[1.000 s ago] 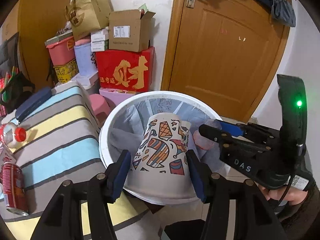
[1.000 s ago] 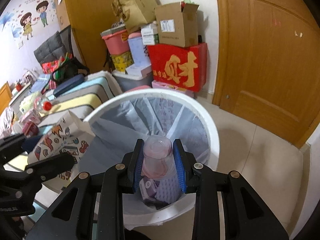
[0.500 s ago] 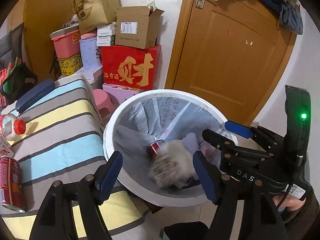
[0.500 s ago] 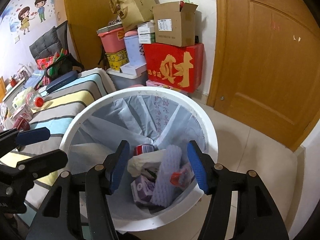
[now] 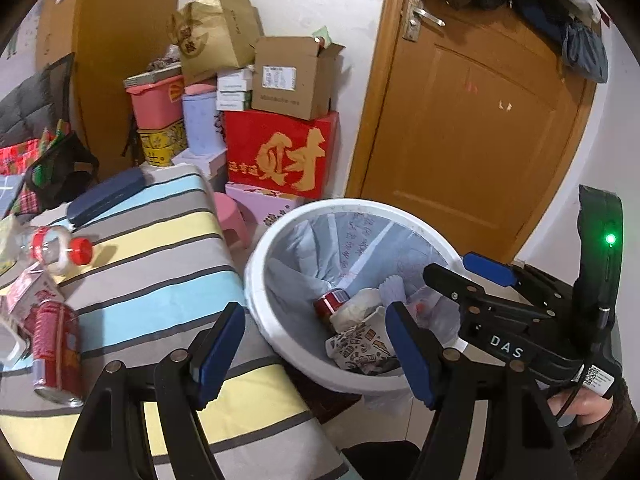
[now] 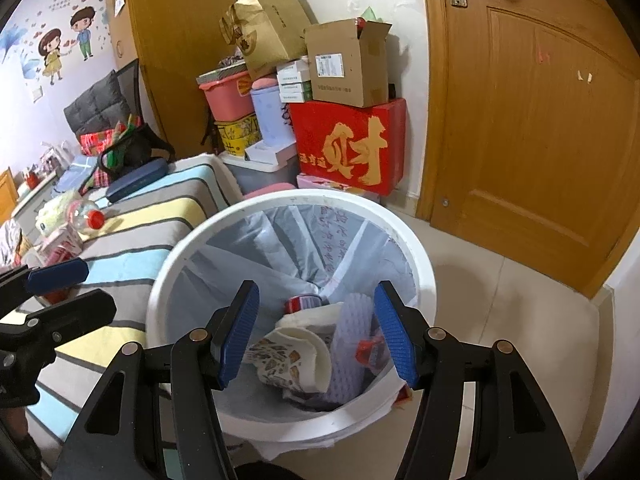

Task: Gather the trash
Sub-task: 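Move both open tools back over the table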

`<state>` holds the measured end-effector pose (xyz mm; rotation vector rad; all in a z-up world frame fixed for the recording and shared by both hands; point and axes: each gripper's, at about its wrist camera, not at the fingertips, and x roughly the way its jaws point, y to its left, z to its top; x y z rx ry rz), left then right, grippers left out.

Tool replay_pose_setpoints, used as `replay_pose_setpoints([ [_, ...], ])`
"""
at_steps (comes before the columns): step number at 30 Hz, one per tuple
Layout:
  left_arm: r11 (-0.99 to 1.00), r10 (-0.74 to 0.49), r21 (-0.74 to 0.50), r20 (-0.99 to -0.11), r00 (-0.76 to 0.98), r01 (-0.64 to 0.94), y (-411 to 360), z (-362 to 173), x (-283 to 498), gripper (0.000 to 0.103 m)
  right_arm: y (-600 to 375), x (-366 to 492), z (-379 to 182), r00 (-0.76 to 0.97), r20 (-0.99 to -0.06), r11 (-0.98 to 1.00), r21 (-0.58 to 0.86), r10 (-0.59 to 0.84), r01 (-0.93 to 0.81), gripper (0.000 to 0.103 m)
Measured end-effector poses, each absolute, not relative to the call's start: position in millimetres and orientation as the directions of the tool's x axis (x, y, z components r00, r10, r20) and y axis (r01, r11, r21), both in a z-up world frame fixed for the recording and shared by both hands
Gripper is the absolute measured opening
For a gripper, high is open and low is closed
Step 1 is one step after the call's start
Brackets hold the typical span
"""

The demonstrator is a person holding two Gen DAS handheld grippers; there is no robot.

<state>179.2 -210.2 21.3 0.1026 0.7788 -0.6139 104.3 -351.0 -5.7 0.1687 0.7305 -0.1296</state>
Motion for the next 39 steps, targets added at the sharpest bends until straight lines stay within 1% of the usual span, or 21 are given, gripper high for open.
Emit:
replay_pose_setpoints([
  [5,0.833,-0.478,-0.141,-0.671,0.567,0.535,-192,29,173,0.072,-341,102,0,0.75,-0.659,0.982,0.102,-0.053,0.159,0.062],
  [7,0.846,-0.458,-0.117,-0.66,0.596,0.52,-184,34,169,0.072,-337,101,2,0.759,-0.65,0.982,0.109,-0.047,0.153,0.062],
  [19,0.879,-0.424,-0.105,-0.617,0.663,0.464,-133,53,149,0.072,-301,97,15,0.793,-0.609,0.988,0.126,0.004,0.092,0.062],
  [33,0.939,-0.315,-0.079,-0.591,0.743,0.335,-53,64,138,0.072,-247,103,22,0.809,-0.581,0.989,0.148,0.086,0.002,0.061],
  [39,0.957,-0.278,-0.098,-0.586,0.761,0.274,-11,62,137,0.072,-217,109,23,0.802,-0.582,0.987,0.149,0.134,-0.056,0.062],
])
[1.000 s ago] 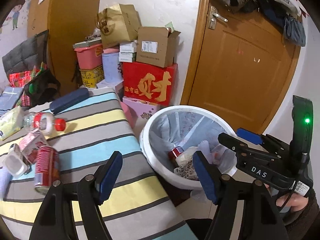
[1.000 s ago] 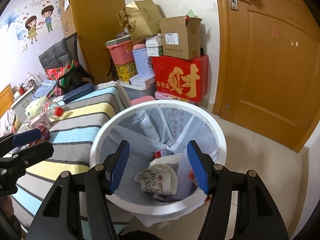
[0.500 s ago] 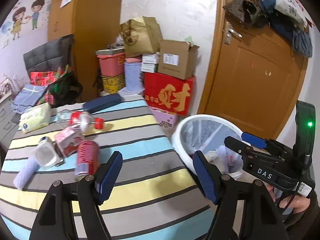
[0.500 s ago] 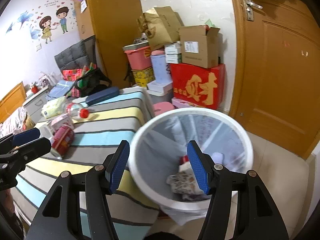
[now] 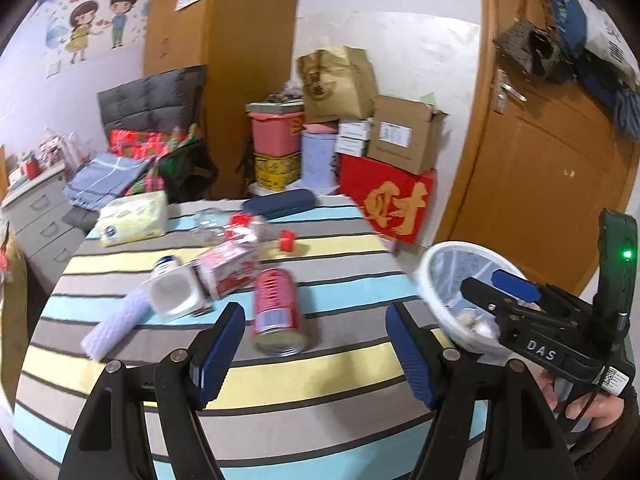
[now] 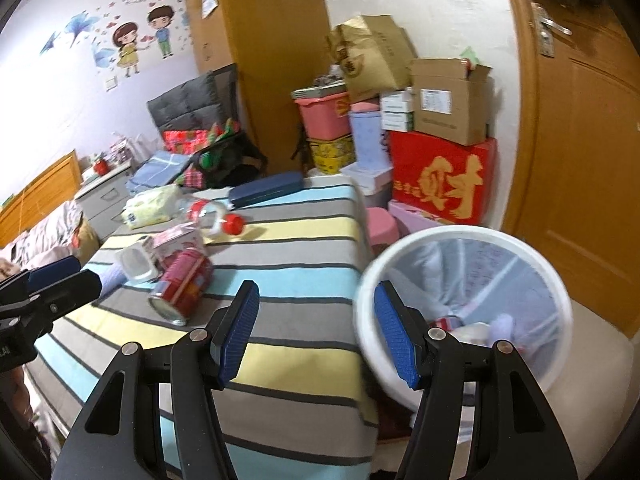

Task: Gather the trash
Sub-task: 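Move both open tools back over the table, then grasp the red can with the right tool while the left tool grasps the lavender foam mesh sleeve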

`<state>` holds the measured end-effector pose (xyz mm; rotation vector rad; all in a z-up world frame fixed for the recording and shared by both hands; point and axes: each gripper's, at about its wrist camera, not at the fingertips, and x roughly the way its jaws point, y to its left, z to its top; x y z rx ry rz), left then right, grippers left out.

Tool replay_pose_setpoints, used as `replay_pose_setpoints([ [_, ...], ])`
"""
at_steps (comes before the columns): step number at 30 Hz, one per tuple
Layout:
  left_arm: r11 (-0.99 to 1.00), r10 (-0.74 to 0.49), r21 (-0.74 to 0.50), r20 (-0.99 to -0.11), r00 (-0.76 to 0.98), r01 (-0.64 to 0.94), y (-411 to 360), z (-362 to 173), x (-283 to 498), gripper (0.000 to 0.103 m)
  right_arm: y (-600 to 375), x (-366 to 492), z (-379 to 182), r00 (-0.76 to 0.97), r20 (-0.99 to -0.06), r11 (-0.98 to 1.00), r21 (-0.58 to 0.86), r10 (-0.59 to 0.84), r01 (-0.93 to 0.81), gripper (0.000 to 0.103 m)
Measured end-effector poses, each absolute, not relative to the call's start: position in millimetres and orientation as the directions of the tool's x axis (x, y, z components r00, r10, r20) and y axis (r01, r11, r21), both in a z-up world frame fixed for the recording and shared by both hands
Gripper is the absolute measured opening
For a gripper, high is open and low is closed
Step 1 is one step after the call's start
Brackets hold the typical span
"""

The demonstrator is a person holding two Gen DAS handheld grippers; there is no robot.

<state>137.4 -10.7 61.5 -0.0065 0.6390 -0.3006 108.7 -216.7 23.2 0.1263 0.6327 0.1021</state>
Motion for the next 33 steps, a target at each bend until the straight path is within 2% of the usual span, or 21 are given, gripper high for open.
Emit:
replay_pose_setpoints([
  [9,0.978,-0.208,-0.122,-0.585,0.784,0.169,66,51,141,0.072,-176,123,17,0.765,-0.613,0.979,0.156,0.198,-0.128,0.062],
  [17,0.989,-0.144,-0.119,-0.621,0.77,0.09,121,36,154,0.072,-140,136,14,0.734,-0.632,0.969,0.169,0.249,-0.182,0.062],
  [33,0.996,-0.088,-0.07,-0.715,0.694,0.054,173,-6,214,0.073,-102,170,-4,0.678,-0.697,0.972,0.165,0.235,-0.167,0.062],
])
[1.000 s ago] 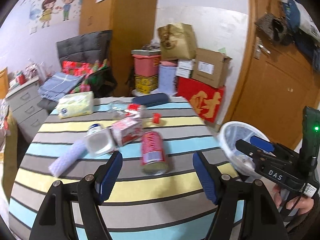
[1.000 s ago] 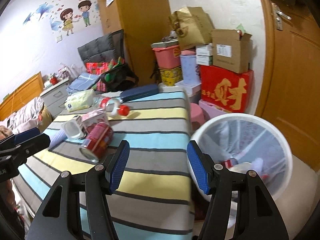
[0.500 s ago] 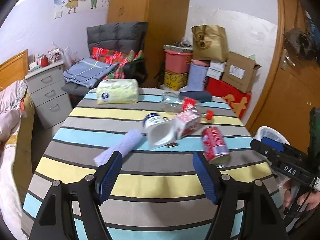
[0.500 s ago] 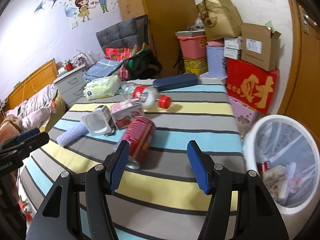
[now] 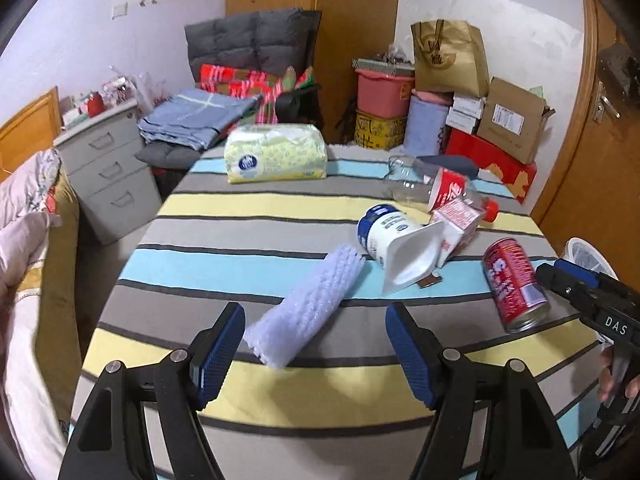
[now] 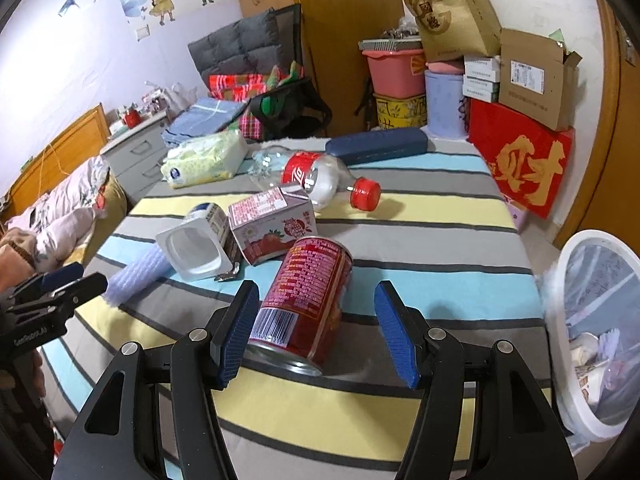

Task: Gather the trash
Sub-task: 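Grasp the red can with the right tool while the left tool grasps the lavender foam mesh sleeve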

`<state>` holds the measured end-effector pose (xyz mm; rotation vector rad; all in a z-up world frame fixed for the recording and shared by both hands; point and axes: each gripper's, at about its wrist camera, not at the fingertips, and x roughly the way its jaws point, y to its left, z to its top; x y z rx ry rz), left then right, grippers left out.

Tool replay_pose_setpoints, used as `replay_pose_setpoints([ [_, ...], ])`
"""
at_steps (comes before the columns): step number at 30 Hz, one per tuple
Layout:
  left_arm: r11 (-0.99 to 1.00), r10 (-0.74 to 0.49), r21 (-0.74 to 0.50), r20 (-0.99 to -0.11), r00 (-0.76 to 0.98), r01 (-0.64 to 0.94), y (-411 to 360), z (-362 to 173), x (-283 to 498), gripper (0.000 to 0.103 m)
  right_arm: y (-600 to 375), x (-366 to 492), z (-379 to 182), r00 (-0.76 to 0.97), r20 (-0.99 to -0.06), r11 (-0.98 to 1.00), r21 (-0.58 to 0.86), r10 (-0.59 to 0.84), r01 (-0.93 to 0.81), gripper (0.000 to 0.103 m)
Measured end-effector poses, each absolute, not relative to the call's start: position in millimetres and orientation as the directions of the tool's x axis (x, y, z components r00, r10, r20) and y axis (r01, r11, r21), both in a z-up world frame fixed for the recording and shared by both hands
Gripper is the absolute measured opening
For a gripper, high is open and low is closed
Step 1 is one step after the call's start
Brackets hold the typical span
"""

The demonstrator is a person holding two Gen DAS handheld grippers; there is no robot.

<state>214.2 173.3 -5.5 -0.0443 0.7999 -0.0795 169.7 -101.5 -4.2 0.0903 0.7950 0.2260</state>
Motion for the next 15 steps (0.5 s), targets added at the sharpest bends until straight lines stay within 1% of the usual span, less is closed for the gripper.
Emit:
replay_pose_setpoints([
  [3,0.998,-0.058,-0.03,-0.732,0.679,0.053,176,-15,227,0.072,-99,174,-7,0.669,-0.707,0.974,0.159,0.227,-0.162,0.062],
  [6,0.996,-0.082,-0.046,-0.754,0.651,0.072,179,-24,240,0.073,-95,180,-11,0.657,-0.722,0.976,0.15,0.217,-0.157,0.062],
  [9,0.996,-0.067,-0.016,-0.761,0.646,0.085,178,-28,250,0.073,-92,183,-14,0.65,-0.731,0.978,0.144,0.209,-0.153,0.062],
  [11,0.993,-0.093,-0.028,-0.769,0.632,0.112,176,-32,257,0.073,-91,186,-16,0.644,-0.736,0.978,0.143,0.208,-0.152,0.062],
  [15,0.994,-0.08,-0.019,-0.792,0.605,0.107,175,-41,269,0.073,-90,190,-19,0.631,-0.749,0.979,0.141,0.201,-0.145,0.062],
])
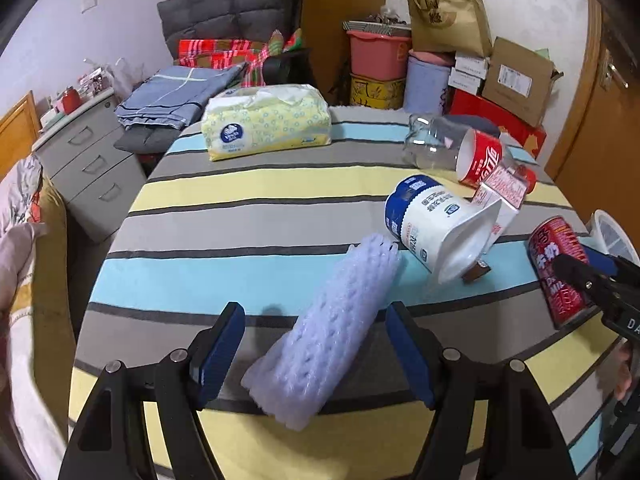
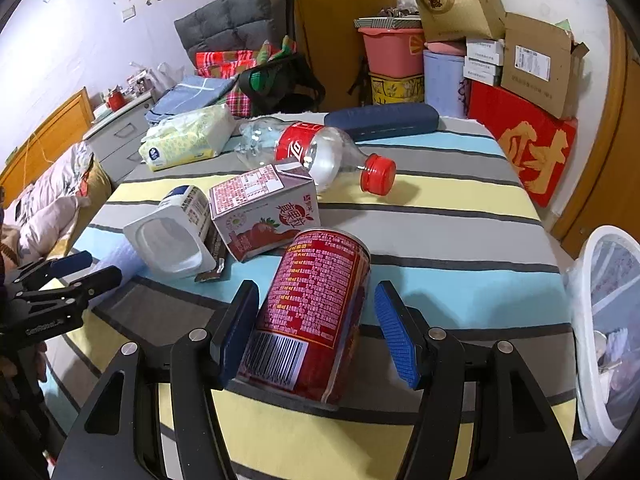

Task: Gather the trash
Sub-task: 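Grasp the red can with the right tool while the left tool grasps the lavender foam mesh sleeve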

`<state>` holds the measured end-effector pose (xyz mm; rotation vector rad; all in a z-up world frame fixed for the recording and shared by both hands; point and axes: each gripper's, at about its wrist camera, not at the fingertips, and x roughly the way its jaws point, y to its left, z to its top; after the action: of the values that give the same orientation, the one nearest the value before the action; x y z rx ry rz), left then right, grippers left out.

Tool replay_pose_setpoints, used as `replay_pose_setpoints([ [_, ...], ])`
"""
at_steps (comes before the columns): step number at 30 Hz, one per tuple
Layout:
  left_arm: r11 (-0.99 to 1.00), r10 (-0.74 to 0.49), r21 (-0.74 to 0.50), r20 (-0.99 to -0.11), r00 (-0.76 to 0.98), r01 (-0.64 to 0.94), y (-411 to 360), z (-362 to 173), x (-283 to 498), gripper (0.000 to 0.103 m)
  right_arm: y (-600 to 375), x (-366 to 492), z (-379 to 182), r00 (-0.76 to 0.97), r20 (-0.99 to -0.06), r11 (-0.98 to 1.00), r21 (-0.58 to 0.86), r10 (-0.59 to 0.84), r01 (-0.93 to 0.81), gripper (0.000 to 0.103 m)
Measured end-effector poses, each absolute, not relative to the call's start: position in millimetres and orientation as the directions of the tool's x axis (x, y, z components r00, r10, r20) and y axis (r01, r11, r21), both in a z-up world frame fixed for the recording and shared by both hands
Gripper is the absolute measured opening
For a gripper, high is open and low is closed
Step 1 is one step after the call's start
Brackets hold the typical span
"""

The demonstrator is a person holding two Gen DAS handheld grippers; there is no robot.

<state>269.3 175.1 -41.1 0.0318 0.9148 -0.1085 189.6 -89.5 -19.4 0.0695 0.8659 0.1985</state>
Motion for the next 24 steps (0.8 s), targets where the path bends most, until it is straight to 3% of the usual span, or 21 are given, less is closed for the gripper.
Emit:
replay_pose_setpoints([
  [7,0.994,-0.097,-0.048,-0.815,0.571,0.101,173,-51,276,0.072,-84,190,-21,0.625,-0.764,0.984,0.076,0.16,-0.16,0.062],
  [20,0.979,-0.2,-0.141,-0.808,0.554,0.147,150,-49,275,0.034,-89,192,-24,0.625,-0.757,0.981,0.116,0.191,-0.158,0.058],
  [24,0.981,-0.19,-0.143,-0.807,0.56,0.128,147,-50,273,0.031,-90,190,-24,0.631,-0.753,0.981,0.11,0.188,-0.161,0.057],
])
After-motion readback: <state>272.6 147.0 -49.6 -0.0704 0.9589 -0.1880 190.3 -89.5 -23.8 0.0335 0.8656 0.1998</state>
